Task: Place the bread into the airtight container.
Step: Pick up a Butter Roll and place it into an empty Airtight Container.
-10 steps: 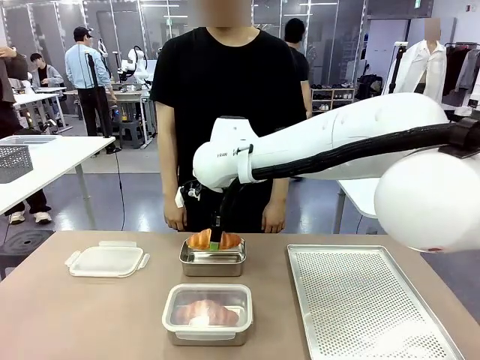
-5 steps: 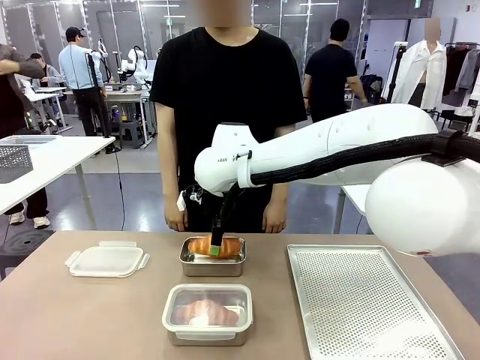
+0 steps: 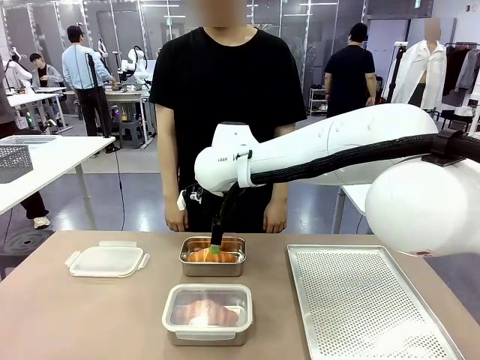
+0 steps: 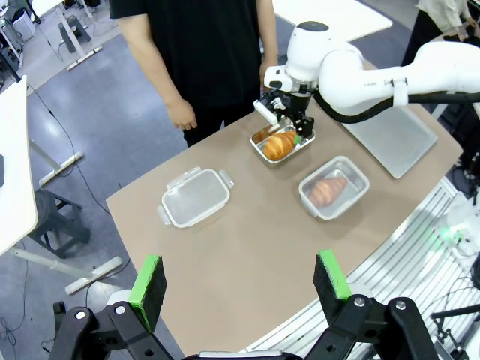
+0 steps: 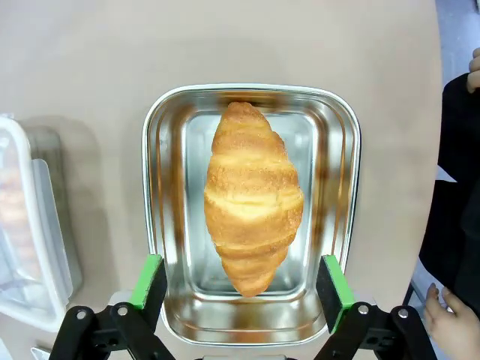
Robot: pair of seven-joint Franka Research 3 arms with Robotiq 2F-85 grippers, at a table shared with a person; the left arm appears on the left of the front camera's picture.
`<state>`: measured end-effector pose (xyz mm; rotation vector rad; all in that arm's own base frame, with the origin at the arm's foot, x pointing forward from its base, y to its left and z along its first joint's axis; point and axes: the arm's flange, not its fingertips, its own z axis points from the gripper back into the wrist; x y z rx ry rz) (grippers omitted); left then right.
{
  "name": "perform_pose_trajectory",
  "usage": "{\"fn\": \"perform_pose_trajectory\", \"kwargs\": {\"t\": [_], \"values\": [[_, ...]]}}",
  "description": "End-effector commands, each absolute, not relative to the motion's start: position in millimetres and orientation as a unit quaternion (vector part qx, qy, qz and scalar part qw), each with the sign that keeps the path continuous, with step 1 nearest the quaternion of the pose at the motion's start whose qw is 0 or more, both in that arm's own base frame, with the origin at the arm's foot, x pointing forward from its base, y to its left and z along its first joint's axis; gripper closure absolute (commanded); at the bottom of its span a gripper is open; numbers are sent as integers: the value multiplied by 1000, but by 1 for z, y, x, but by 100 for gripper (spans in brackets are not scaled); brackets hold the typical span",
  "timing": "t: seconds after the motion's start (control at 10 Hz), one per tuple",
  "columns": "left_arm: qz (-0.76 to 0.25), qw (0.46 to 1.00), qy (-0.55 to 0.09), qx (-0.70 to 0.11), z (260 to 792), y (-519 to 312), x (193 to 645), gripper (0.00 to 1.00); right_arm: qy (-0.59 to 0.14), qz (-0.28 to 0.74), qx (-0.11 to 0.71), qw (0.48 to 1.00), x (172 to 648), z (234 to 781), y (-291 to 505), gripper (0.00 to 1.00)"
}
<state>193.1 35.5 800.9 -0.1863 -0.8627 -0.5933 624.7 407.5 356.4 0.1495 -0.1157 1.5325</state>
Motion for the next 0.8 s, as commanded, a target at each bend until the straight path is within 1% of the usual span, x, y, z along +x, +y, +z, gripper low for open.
{"fn": "perform_pose_trajectory", "kwargs": {"t": [0.0, 0.7], "values": [[-288, 859, -412, -94, 804, 34, 193, 0, -53, 692, 68, 717, 625, 357, 408, 0], [-288, 859, -412, -94, 804, 34, 193, 0, -53, 692, 68, 717, 625, 357, 408, 0]]}}
